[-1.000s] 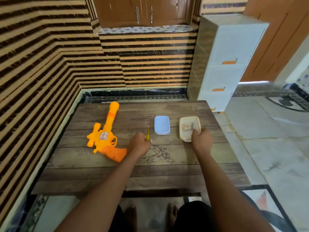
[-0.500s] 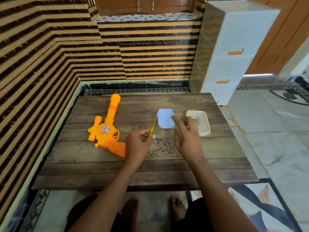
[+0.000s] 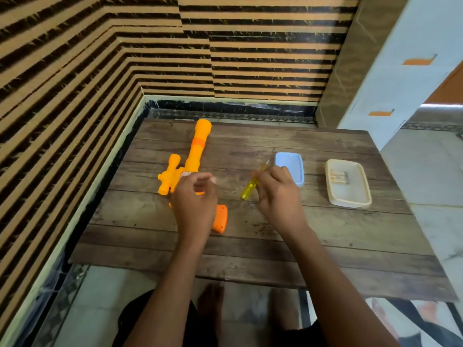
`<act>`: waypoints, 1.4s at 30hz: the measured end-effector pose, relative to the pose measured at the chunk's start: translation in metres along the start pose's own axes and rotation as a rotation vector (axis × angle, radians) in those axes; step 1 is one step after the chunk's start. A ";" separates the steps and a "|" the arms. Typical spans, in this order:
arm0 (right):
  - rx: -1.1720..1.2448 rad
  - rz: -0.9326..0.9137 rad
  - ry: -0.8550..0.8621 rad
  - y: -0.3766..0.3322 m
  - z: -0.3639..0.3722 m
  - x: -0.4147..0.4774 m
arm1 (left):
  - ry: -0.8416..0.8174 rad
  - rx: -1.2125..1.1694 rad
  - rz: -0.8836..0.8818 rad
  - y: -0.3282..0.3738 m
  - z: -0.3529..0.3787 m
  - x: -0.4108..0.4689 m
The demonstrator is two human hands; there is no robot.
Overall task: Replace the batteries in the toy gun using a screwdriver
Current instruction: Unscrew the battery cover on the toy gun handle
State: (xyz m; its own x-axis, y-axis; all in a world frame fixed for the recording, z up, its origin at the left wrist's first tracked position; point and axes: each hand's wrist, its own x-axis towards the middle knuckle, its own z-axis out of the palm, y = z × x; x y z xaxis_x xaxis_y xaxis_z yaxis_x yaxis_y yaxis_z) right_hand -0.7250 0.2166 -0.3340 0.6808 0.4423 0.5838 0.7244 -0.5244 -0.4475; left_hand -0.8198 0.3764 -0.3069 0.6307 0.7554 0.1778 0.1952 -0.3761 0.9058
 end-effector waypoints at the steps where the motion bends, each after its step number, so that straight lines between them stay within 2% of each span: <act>1: 0.047 0.041 -0.001 -0.003 0.002 -0.003 | 0.063 0.081 -0.032 -0.008 -0.004 0.005; 4: 0.242 0.192 -0.042 -0.017 0.015 -0.013 | 0.123 0.342 -0.216 -0.028 -0.012 0.013; 8: 0.707 0.618 0.028 -0.039 0.034 -0.022 | 0.073 0.256 -0.379 -0.027 -0.011 0.015; 12: 1.079 0.770 0.188 -0.056 0.048 -0.019 | 0.081 0.233 -0.311 -0.027 -0.005 0.015; 16: 1.327 0.838 0.265 -0.064 0.054 -0.014 | 0.080 0.166 -0.381 -0.017 -0.005 0.017; 21: 1.373 0.868 0.319 -0.060 0.056 -0.008 | 0.135 -0.044 -0.414 -0.016 0.006 0.022; 24: 1.393 0.872 0.305 -0.053 0.051 -0.001 | 0.109 -0.129 -0.398 -0.024 0.015 0.024; 31: 1.284 0.805 0.117 -0.050 0.035 0.000 | 0.088 -0.508 -0.443 -0.028 0.034 0.025; 36: 1.187 0.756 0.080 -0.046 0.031 0.000 | 0.035 -0.708 -0.489 -0.017 0.037 0.021; 42: 1.092 0.693 0.002 -0.041 0.034 -0.001 | -0.030 -0.757 -0.539 -0.020 0.039 0.021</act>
State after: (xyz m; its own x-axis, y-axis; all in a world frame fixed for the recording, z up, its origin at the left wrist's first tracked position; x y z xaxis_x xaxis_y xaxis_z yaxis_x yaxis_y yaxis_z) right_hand -0.7518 0.2620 -0.3393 0.9482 0.3175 0.0091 -0.0643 0.2199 -0.9734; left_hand -0.7815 0.3787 -0.3366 0.6186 0.7079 -0.3409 -0.0673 0.4801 0.8747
